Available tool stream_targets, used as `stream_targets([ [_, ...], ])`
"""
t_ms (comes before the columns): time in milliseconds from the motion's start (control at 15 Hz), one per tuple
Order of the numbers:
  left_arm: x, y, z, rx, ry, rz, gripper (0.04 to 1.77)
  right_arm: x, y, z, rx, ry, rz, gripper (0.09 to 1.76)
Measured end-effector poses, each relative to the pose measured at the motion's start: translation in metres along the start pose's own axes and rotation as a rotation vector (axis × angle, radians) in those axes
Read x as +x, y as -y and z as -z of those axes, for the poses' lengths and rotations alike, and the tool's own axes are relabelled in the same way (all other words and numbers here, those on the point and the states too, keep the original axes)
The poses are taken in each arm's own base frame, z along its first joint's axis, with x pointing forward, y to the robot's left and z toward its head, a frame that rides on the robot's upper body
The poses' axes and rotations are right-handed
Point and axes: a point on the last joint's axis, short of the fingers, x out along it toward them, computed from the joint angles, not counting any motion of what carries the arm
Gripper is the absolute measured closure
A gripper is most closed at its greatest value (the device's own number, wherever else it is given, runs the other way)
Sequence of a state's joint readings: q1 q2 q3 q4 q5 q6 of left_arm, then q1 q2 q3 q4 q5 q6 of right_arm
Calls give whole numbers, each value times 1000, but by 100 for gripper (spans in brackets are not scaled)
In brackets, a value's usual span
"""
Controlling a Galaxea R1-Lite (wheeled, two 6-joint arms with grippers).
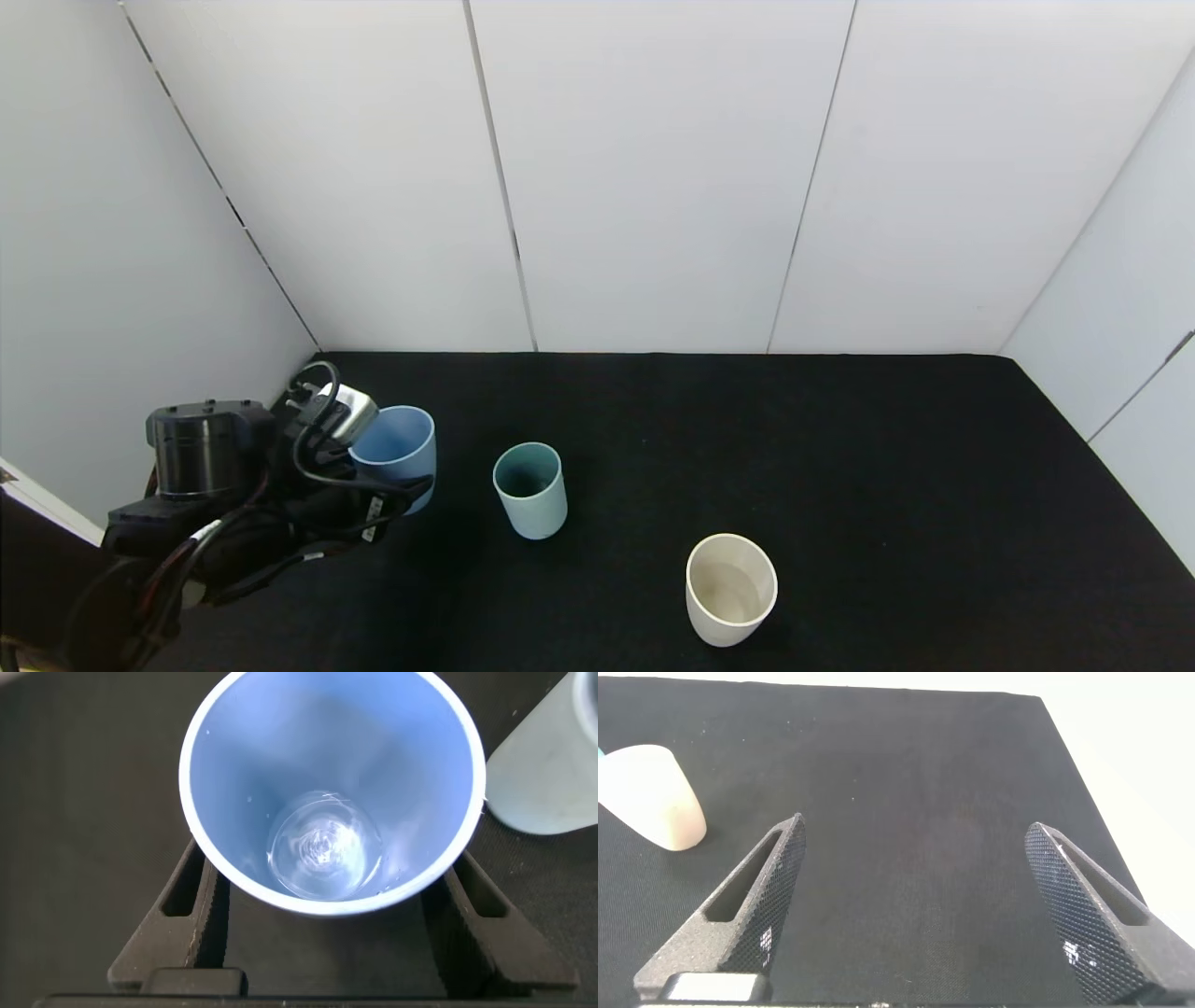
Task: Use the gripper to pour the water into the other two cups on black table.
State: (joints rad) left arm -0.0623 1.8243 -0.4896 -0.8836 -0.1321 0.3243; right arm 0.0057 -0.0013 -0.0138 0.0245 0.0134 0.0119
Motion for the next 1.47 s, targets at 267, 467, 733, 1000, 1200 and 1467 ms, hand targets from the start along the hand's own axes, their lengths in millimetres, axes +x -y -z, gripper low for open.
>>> stream_targets([
  [267, -12, -3, -25, 98, 6, 0, 61, 0, 0, 0, 0, 0, 0, 14],
  [467, -18, -2, -38, 182, -12, -38, 61, 0, 0, 0, 0, 0, 0, 14],
  [733, -24, 5, -54, 310, -37, -50, 61, 0, 0, 0, 0, 0, 0, 14],
  [1000, -26, 7, -63, 447, -48, -108, 61, 0, 0, 0, 0, 0, 0, 14],
  [1200, -25, 15, -67, 505, -70, -158, 61, 0, 0, 0, 0, 0, 0, 14],
  [1467, -24, 29, -70, 598, -100, -188, 61, 0, 0, 0, 0, 0, 0, 14],
])
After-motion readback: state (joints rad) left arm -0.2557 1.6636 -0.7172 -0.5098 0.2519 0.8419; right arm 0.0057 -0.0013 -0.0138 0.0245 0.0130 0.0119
